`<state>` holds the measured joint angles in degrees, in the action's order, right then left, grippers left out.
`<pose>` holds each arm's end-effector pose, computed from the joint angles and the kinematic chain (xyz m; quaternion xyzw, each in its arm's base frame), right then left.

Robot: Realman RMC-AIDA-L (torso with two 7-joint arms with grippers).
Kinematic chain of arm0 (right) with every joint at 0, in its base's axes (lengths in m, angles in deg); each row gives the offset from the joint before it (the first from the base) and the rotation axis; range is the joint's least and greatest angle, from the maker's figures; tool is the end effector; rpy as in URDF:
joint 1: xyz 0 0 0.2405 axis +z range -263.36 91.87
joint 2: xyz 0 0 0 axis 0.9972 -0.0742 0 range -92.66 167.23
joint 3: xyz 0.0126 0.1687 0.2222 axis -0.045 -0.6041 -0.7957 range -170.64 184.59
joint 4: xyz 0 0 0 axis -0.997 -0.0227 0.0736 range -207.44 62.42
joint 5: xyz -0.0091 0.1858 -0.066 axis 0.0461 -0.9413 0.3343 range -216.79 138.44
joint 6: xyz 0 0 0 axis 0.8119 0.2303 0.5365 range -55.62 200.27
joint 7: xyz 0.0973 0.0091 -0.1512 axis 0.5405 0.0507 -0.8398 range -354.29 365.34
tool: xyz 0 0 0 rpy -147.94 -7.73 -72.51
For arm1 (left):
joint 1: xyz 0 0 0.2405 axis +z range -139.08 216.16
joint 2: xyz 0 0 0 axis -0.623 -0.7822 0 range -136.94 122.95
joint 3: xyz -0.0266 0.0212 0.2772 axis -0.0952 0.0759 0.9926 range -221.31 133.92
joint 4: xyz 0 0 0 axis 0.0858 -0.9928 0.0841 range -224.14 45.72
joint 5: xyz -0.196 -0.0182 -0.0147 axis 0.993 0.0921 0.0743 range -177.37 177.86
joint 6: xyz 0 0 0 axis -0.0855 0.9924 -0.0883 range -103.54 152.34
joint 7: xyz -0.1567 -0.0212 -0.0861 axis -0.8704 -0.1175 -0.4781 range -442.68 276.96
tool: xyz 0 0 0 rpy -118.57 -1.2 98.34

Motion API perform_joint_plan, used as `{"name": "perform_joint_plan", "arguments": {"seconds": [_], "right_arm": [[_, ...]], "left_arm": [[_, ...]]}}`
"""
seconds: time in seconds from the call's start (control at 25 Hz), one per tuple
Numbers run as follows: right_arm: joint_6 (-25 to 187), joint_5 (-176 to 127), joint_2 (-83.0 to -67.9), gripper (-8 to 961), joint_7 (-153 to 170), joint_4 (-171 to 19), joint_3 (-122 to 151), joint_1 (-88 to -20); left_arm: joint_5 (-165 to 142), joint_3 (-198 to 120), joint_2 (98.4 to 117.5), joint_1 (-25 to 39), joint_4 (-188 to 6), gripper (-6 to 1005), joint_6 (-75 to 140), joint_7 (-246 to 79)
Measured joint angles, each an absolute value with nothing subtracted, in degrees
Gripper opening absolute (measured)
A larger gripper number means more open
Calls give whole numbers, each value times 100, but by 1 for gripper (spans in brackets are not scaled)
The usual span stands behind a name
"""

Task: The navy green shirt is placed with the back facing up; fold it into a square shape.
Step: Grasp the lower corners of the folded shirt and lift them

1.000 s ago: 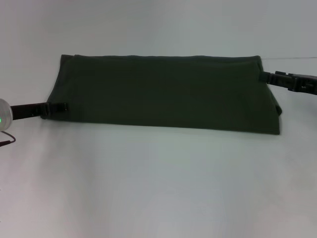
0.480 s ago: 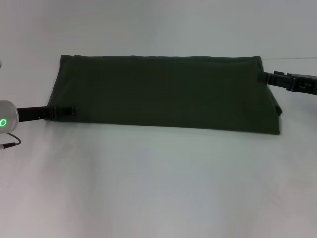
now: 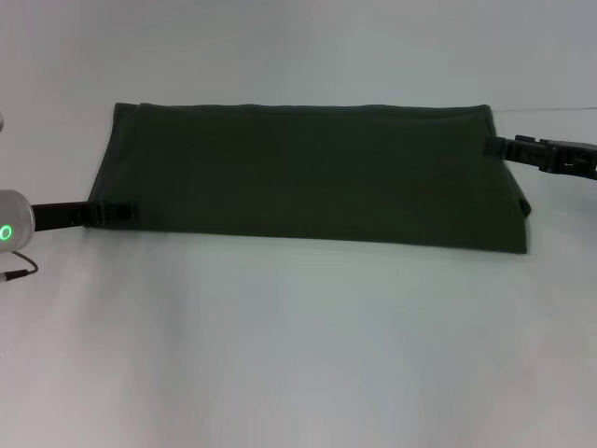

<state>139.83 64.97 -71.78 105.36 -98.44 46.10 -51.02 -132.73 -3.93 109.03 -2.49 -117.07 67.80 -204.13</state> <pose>0.3062 0.4257 0.0276 -0.8127 0.4382 0.2694 0.2736 -0.3349 0.4505 -0.0242 -0.7673 -0.5199 -0.0927 0.3638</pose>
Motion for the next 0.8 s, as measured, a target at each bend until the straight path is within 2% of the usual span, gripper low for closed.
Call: {"name": "perform_joint_plan", "arguments": {"seconds": [0.2,0.64,0.8], "right_arm": [[13983,6497,-7178,777,10537,-9844,4610,-5103],[13973,6497,-7178,777,10537,-9844,4609,-5096],[13973,6497,-7178,778,10537,-9844,4608,-5092]], "left_arm": [[-13274,-401,10925,-228,-11737,815,6706,-20413],[-13276,-388,10929,-231,-11726,335,6638,-20408],[-13287,-388,10929,-233,-11725,311,6623,-20413]]}}
